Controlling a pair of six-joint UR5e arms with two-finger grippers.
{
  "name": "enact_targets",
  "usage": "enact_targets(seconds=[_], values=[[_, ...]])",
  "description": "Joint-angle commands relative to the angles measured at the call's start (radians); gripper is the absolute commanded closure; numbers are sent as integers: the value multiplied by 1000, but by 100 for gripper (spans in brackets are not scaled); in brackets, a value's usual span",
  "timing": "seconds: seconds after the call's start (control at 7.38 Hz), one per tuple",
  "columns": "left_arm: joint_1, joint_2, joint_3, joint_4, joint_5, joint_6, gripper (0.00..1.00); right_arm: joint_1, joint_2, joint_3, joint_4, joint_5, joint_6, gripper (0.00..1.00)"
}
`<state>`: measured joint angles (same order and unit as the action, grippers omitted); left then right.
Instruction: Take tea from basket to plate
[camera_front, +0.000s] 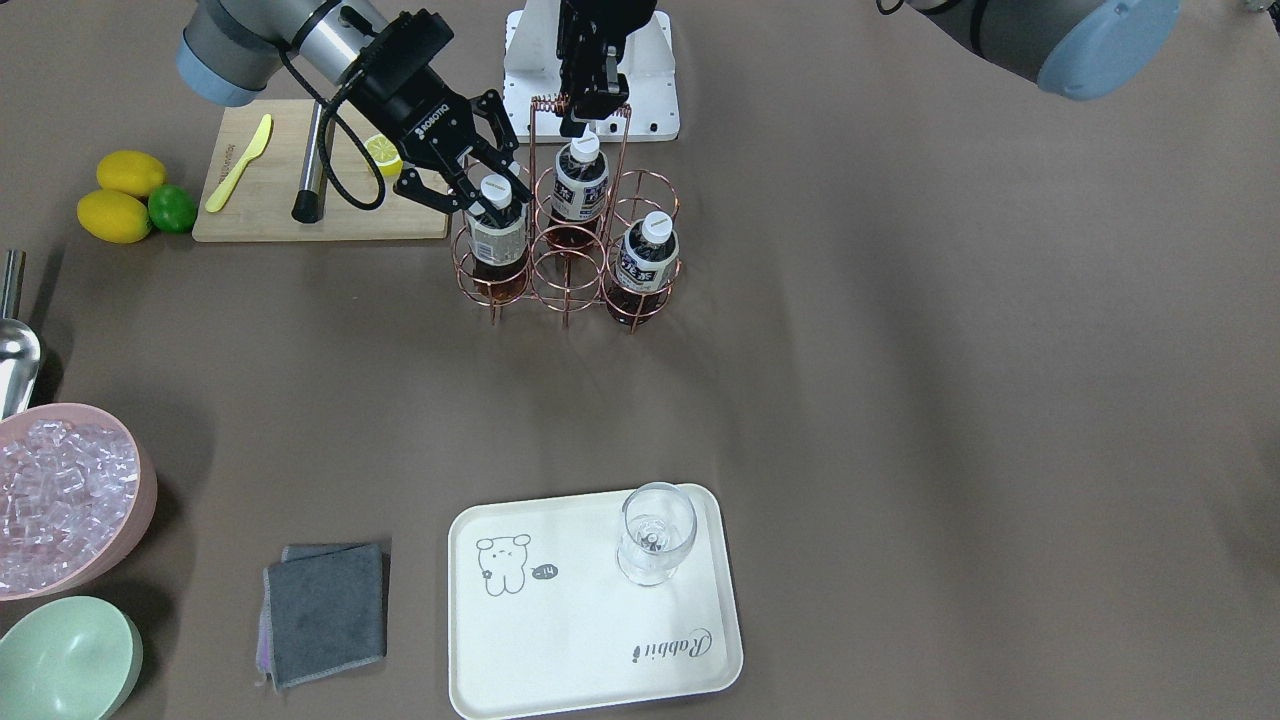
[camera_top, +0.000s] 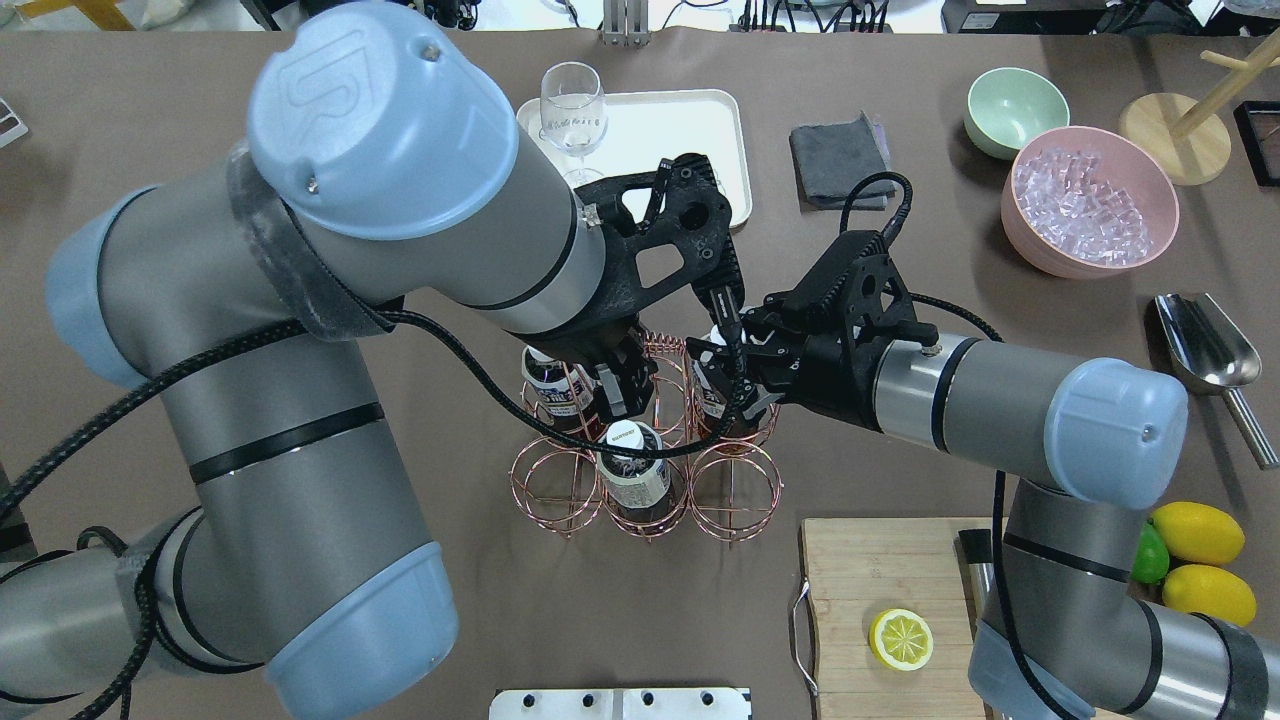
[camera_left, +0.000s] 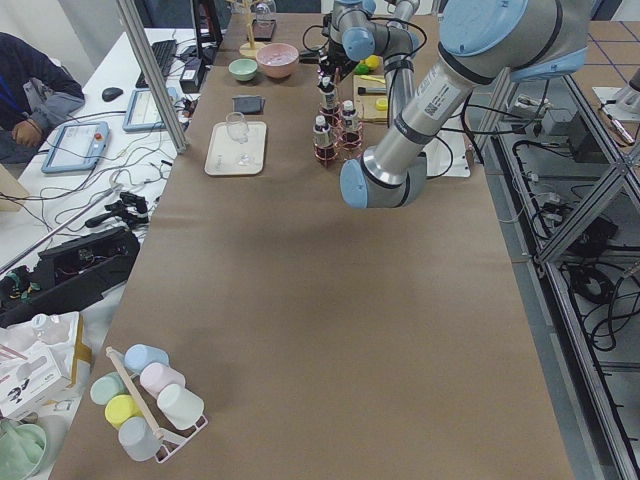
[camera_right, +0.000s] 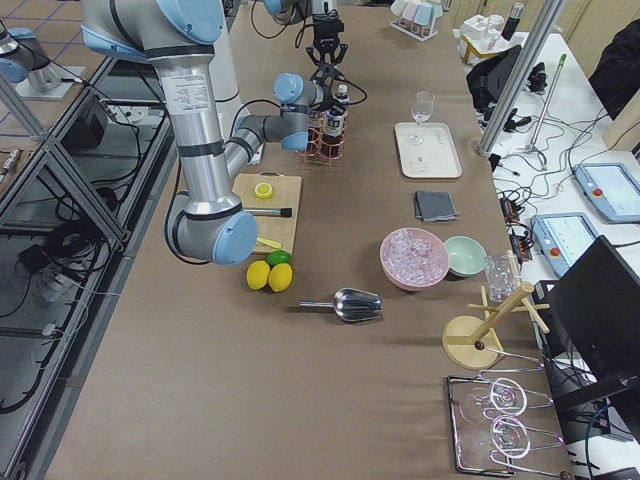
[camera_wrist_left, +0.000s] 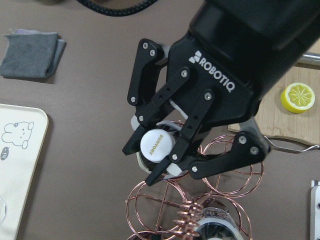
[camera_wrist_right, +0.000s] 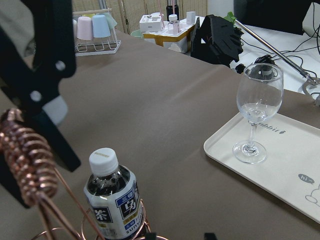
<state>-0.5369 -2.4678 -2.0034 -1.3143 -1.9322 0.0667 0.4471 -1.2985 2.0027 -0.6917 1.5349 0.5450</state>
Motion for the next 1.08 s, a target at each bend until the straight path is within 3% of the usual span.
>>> enact_targets(seconds=[0.0,0.54,0.95], values=[[-1,0,0,0,-1,1,100,5,1,73,-98,11,-19,100],[-3,0,0,1,-1,1,100,128,10,77,-124,138,-39,100],[-5,0,0,1,-1,1,100,226,42,174,-279,264,-28,100]])
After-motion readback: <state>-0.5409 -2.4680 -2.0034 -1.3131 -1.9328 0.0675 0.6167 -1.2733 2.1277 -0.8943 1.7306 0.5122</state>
